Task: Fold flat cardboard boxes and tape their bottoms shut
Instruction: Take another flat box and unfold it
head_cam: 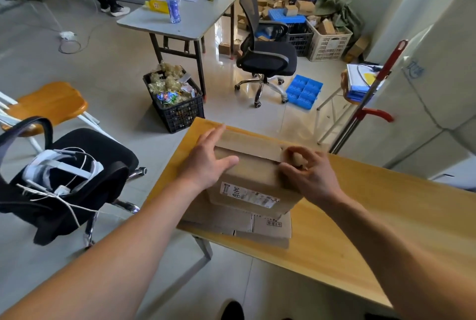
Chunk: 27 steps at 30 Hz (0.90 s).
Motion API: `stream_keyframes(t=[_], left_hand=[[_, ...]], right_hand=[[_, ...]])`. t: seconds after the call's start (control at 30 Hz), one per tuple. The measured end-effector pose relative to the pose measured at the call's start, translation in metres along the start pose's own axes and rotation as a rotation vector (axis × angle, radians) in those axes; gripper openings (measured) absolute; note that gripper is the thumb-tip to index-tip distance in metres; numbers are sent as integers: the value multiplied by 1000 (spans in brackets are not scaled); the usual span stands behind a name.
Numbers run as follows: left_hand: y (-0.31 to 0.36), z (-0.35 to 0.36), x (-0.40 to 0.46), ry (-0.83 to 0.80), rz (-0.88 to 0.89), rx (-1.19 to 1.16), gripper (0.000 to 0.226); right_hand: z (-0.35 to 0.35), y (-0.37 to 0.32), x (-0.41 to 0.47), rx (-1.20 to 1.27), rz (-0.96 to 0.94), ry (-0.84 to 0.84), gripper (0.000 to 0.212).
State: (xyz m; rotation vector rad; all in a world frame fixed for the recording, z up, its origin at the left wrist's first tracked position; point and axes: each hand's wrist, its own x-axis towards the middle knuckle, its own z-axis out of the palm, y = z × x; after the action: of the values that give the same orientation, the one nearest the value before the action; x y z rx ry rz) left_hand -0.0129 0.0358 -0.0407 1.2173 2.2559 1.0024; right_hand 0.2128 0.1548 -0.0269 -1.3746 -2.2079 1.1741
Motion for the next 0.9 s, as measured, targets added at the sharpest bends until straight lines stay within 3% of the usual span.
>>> stream_keyframes(t=[0.07, 0.17, 0.27, 0.43, 0.53, 0.7, 0.9], left_hand=[[-2, 8, -3, -23, -11, -66, 57], [8, 17, -11, 176, -4, -161, 33], [52, 25, -8, 278, 59, -114, 27], [166, 72, -12, 253, 251, -163, 35], [241, 132, -31, 166, 276, -217, 44], [360, 265, -117, -6, 418, -314, 37], [470, 421, -249, -359, 485, -430, 24]], right_hand=[[18, 5, -5, 248, 24, -29, 38], [26, 7, -8, 370, 6, 47, 23], [-1, 15, -13, 431, 4, 214, 21], [-100, 49, -48, 394, -28, 468, 26], [-169, 96, -93, 331, 6, 648, 29], [-275, 207, -210, 224, 149, 930, 39], [-377, 329, -380, 112, 419, 1151, 39]])
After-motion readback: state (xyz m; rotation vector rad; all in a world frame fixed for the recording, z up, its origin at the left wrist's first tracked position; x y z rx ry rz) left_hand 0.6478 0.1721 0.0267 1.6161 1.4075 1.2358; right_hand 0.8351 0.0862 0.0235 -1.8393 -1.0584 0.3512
